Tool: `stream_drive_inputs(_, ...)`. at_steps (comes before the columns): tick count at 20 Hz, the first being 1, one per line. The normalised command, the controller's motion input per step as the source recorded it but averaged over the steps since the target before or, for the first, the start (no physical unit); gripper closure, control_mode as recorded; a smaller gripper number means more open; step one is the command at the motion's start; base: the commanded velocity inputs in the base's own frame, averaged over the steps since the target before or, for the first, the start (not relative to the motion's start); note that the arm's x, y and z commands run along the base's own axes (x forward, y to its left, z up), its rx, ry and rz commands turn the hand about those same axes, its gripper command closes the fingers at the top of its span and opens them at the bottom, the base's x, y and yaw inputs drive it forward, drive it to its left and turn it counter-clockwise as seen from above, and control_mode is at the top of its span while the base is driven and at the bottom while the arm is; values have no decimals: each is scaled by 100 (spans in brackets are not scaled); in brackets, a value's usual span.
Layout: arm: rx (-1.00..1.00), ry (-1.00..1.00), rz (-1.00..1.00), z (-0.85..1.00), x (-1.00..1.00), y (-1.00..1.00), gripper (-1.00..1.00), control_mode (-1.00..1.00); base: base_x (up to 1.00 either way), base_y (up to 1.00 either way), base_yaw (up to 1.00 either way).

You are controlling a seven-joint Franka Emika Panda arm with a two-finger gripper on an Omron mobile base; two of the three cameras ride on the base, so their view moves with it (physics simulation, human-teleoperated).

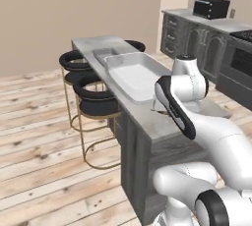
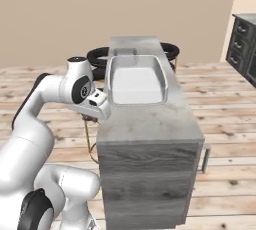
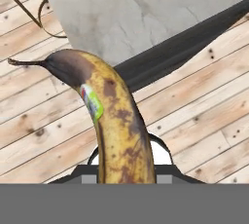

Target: Place the cold items (banana and cucumber) from the fridge in one tupperware on the dining counter. Place the warm items (hot dog and kebab skewer) in the stove area in another tupperware.

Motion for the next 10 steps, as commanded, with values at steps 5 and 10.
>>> stream_drive_inputs(5, 0, 0, 0, 0, 0, 0, 100, 100, 33, 100, -33)
stream_drive_inputs(10, 0, 0, 0, 0, 0, 0, 100, 100, 43, 100, -32)
